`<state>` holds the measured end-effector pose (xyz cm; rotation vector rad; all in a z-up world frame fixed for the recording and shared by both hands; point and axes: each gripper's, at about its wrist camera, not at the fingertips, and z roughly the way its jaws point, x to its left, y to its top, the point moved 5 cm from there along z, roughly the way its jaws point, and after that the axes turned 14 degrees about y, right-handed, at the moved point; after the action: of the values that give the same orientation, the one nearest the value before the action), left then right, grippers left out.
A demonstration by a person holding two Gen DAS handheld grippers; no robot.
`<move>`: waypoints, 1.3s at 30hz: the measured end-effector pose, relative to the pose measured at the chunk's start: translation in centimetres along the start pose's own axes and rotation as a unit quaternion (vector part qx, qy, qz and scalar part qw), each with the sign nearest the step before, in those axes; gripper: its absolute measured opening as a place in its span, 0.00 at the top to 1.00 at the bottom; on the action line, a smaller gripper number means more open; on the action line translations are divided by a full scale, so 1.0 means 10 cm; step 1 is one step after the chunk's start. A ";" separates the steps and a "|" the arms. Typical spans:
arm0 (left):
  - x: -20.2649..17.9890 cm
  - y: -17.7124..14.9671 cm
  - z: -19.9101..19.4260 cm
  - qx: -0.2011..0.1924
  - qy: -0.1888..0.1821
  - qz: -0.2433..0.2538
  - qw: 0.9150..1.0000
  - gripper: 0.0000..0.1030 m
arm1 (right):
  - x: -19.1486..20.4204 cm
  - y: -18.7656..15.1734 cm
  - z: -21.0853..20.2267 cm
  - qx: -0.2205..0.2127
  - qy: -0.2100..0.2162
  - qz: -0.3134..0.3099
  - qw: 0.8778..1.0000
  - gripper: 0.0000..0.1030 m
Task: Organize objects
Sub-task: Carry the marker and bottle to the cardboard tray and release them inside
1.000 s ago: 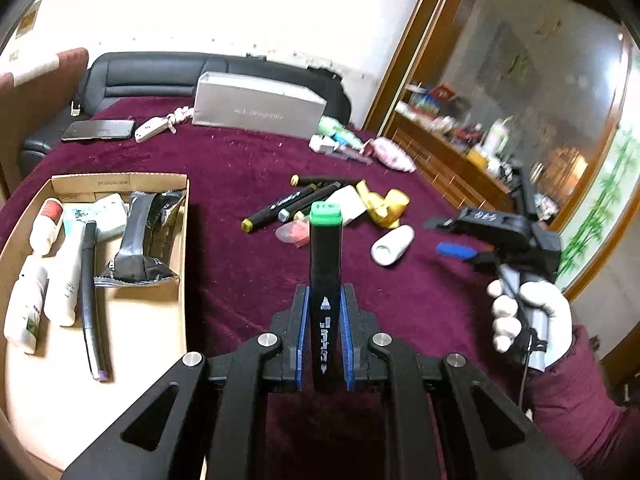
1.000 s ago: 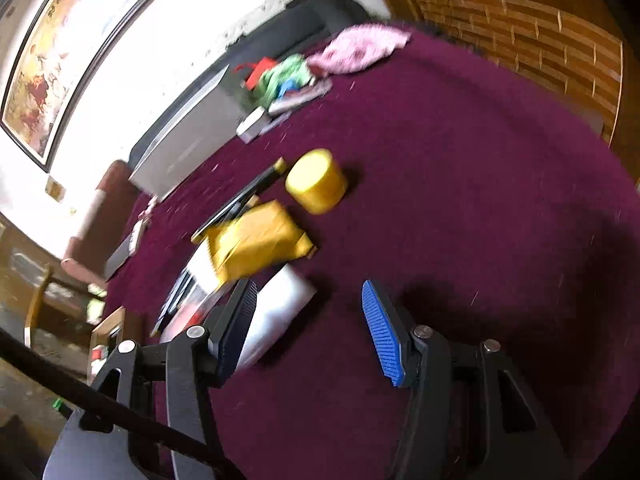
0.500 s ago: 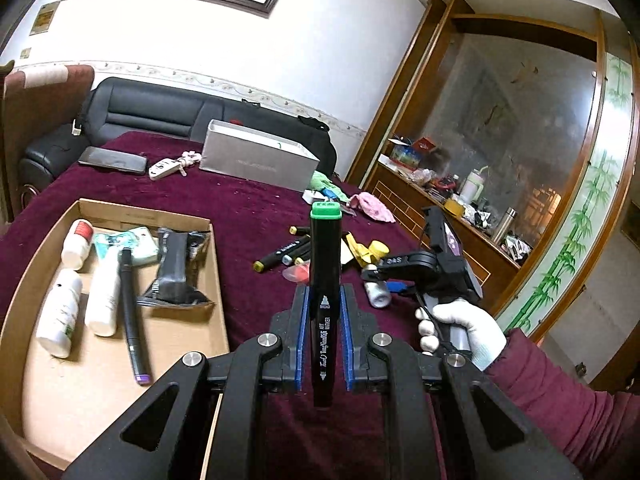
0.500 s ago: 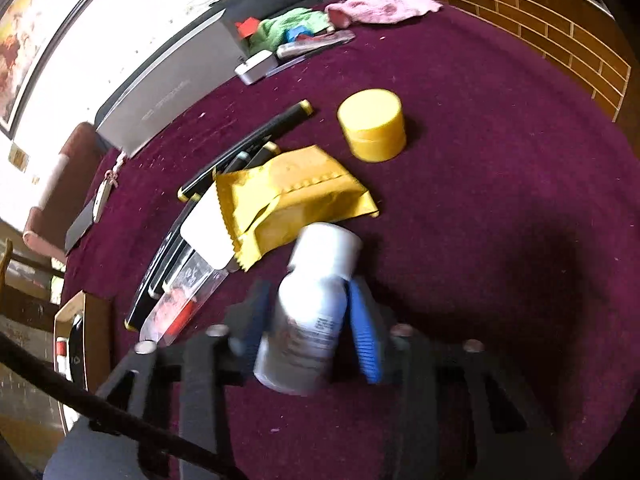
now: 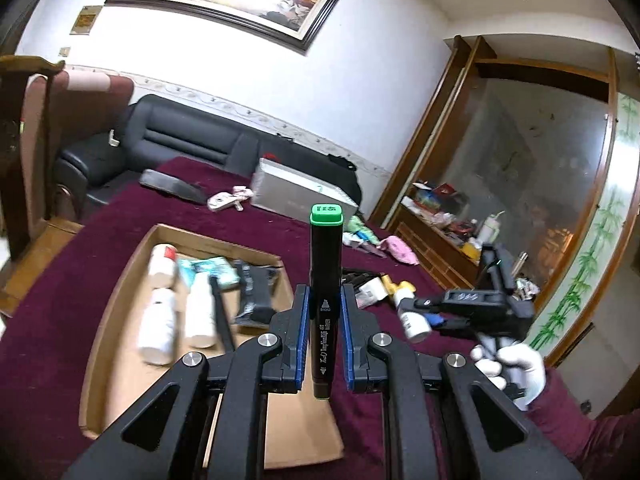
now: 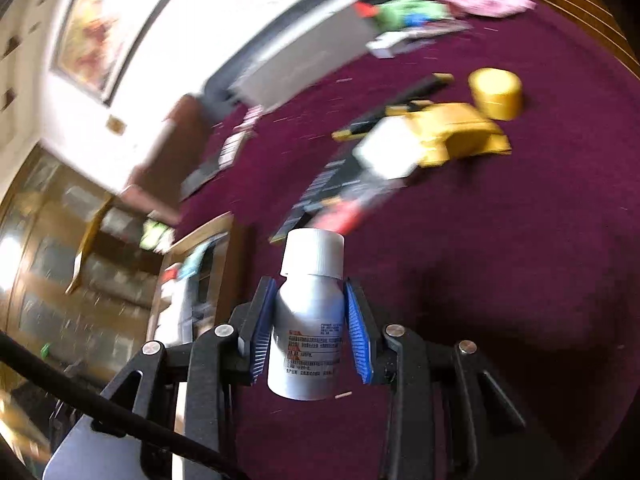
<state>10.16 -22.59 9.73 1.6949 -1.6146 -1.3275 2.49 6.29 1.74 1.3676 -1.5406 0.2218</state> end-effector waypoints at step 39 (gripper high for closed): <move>0.66 -0.40 0.80 0.166 0.118 0.003 0.979 0.87 | 0.85 -0.61 2.07 0.213 -0.034 -0.132 0.968 0.68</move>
<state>4.42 -25.56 0.78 1.9506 -1.7674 -0.8453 -2.47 -15.54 -4.21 1.9187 -1.3963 0.3565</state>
